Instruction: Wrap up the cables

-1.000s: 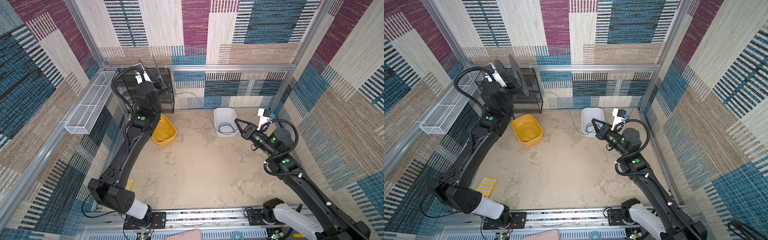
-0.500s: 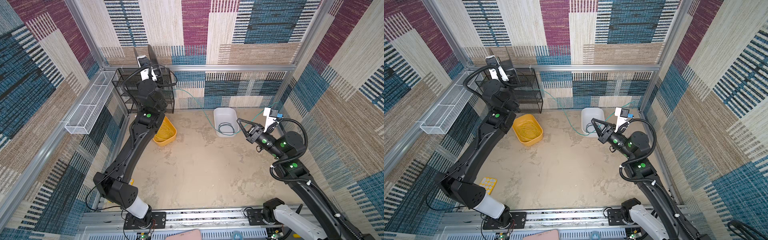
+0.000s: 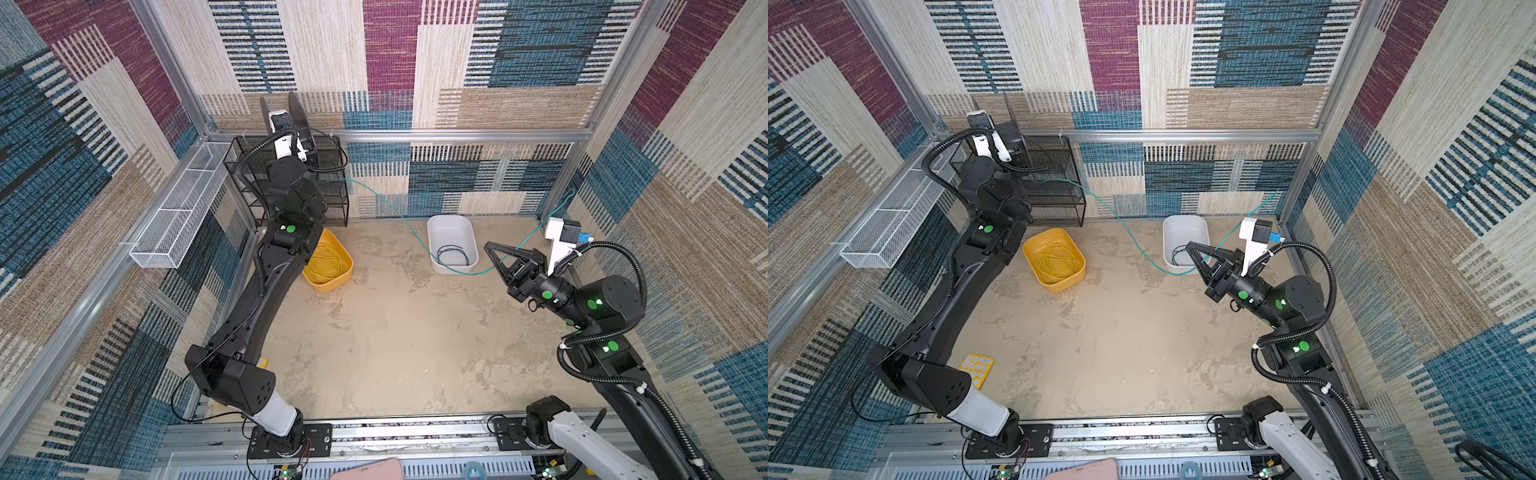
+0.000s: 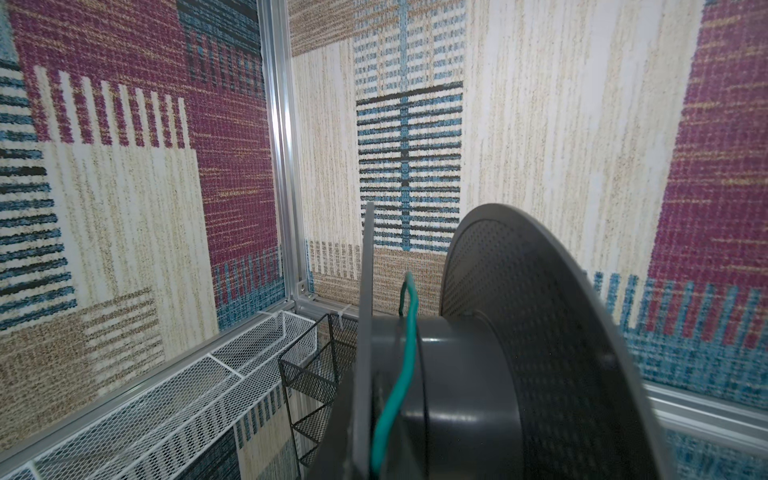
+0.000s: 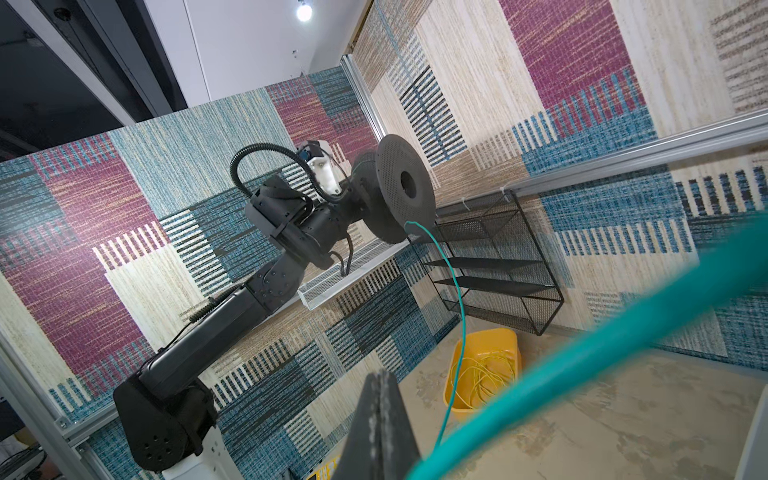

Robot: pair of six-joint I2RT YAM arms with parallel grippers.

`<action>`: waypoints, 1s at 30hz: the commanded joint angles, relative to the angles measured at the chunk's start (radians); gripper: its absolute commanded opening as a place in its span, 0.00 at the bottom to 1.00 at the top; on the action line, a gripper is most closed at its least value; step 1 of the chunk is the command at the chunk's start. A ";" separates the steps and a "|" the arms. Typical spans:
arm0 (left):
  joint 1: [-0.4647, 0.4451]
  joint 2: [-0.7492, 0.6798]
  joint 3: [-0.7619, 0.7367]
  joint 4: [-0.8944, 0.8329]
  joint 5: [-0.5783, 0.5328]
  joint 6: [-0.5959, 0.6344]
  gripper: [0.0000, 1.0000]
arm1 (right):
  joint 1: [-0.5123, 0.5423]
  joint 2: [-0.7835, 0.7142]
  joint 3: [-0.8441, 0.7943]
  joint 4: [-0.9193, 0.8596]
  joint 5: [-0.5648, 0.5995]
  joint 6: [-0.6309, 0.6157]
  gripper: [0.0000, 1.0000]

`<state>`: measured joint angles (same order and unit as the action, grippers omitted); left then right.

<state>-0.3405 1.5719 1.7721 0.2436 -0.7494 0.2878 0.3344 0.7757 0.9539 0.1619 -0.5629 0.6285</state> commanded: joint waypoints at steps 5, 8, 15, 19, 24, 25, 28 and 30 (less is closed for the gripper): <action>-0.004 -0.121 -0.135 -0.070 0.159 0.052 0.00 | -0.001 0.135 0.196 0.058 0.092 -0.037 0.00; -0.013 -0.178 -0.197 -0.117 0.159 0.076 0.00 | -0.013 0.205 0.304 0.056 0.099 -0.052 0.00; -0.023 -0.273 -0.294 -0.236 0.123 0.088 0.00 | -0.044 0.336 0.510 0.092 0.043 0.000 0.00; -0.037 -0.302 -0.333 -0.334 0.123 0.075 0.00 | -0.059 0.417 0.640 0.063 0.024 -0.001 0.00; -0.058 -0.346 -0.403 -0.434 0.151 0.024 0.00 | -0.116 0.510 0.794 0.057 -0.009 0.040 0.00; -0.064 -0.356 -0.415 -0.459 0.160 0.011 0.00 | -0.127 0.532 0.822 0.047 -0.011 0.044 0.00; -0.084 -0.385 -0.445 -0.529 0.200 -0.003 0.00 | -0.167 0.600 0.901 0.034 -0.018 0.063 0.00; -0.101 -0.404 -0.459 -0.585 0.228 0.000 0.00 | -0.193 0.645 0.944 0.026 -0.014 0.067 0.00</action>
<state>-0.4294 1.1896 1.3231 -0.2840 -0.5644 0.3111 0.1619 1.3861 1.8561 0.1932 -0.5701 0.6739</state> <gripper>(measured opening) 0.082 0.052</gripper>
